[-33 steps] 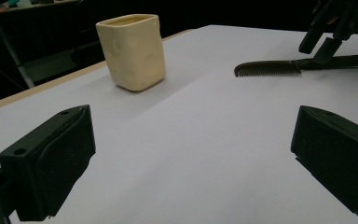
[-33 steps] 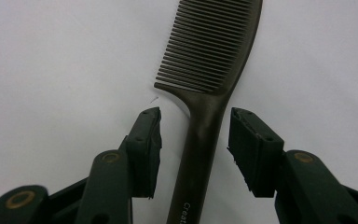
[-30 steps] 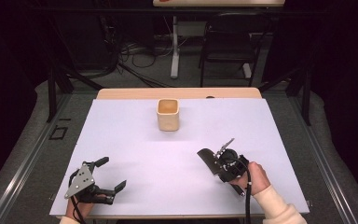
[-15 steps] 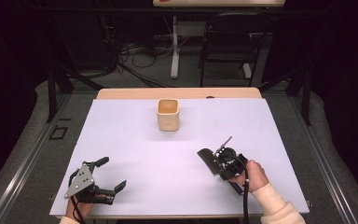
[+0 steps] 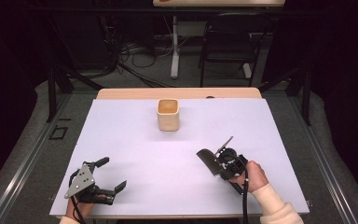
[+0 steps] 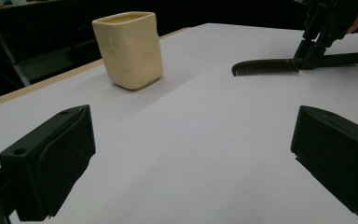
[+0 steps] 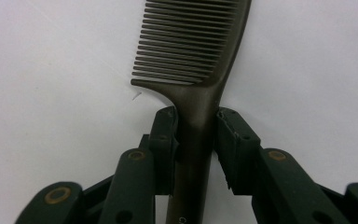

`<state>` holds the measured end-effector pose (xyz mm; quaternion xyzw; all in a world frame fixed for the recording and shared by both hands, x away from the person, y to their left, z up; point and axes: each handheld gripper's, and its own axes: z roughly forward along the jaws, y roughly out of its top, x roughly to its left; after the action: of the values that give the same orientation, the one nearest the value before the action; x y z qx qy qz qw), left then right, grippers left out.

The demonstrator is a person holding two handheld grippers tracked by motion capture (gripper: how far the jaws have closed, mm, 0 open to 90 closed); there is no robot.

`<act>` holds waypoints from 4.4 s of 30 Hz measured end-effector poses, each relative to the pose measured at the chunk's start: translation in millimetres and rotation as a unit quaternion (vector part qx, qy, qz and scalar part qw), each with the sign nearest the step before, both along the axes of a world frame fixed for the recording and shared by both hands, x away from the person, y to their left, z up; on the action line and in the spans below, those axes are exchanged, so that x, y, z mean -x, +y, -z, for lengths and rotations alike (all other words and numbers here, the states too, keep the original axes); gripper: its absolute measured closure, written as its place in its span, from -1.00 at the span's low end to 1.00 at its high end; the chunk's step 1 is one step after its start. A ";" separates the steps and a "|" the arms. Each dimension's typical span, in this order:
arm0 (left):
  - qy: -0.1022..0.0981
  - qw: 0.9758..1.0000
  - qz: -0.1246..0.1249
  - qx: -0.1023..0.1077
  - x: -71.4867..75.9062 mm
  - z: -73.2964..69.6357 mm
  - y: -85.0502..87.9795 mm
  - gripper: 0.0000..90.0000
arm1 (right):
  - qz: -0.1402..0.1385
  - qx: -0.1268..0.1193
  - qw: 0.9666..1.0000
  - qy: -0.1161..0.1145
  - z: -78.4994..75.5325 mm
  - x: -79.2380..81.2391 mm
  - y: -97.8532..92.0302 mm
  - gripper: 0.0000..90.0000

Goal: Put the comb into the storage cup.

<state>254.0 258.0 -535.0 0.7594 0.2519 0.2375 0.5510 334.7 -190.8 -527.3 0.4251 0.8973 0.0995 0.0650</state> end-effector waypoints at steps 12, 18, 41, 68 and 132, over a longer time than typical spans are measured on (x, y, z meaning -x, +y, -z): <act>0.000 1.000 0.001 -0.001 0.6 -0.2 -0.2 -1.00 | 0.021 -0.068 0.997 -0.024 8.2 -0.1 -6.2 0.59; 0.001 1.000 0.001 -0.001 0.5 -0.3 -0.5 -1.00 | 0.003 -0.031 0.999 0.018 -4.3 0.7 -11.9 0.60; 0.000 1.000 0.004 -0.003 0.6 -0.4 -0.5 -1.00 | -0.006 -0.078 0.996 -0.033 -22.2 7.6 -19.6 0.60; 0.001 1.000 0.003 -0.003 0.8 -0.5 -1.1 -1.00 | 0.004 -0.132 0.984 -0.119 -40.2 14.4 -21.2 0.60; 0.000 1.000 0.000 -0.001 0.4 -0.7 0.1 -1.00 | -0.043 -0.210 0.946 -0.243 -49.4 -10.3 9.5 0.60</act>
<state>253.6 258.1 -534.2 0.7599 0.2517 0.2382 0.5500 345.0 -181.3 -477.9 0.3533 0.8303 0.3885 0.1865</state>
